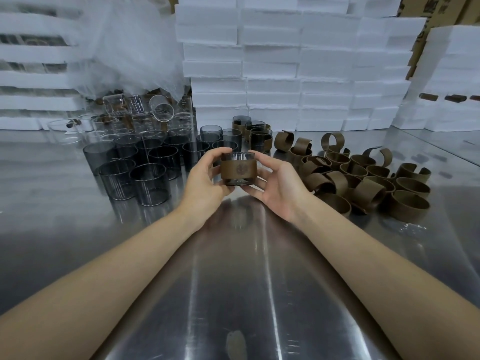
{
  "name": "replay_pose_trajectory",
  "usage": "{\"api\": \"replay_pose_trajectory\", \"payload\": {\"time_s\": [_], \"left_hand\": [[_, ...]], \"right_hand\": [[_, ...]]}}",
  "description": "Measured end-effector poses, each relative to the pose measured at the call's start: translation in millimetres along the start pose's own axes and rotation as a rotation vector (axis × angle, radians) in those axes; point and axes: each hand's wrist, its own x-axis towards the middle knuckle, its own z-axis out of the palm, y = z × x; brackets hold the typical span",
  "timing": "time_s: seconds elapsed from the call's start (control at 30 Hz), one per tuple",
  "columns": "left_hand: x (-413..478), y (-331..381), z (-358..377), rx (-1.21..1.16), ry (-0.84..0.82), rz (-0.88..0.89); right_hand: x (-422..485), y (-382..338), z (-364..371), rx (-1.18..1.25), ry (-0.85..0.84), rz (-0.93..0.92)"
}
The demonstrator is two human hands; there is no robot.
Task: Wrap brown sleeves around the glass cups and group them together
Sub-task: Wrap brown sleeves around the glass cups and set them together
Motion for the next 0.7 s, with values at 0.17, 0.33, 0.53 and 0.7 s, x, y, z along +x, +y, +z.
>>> {"api": "replay_pose_trajectory", "payload": {"time_s": [0.17,0.33,0.53,0.7], "left_hand": [[1,-3,0,-0.034,0.011,-0.029],[2,-6,-1,-0.027,0.012,-0.073],[2,-5,2,0.006,-0.083,-0.147],[1,-3,3,0.081,-0.174,-0.156]], "right_hand": [[-1,2,3,-0.031,-0.007,0.001],[-2,6,6,-0.349,0.011,-0.117],[0,12,2,-0.693,0.197,-0.314],[3,15,-3,-0.89,0.269,-0.435]]}}
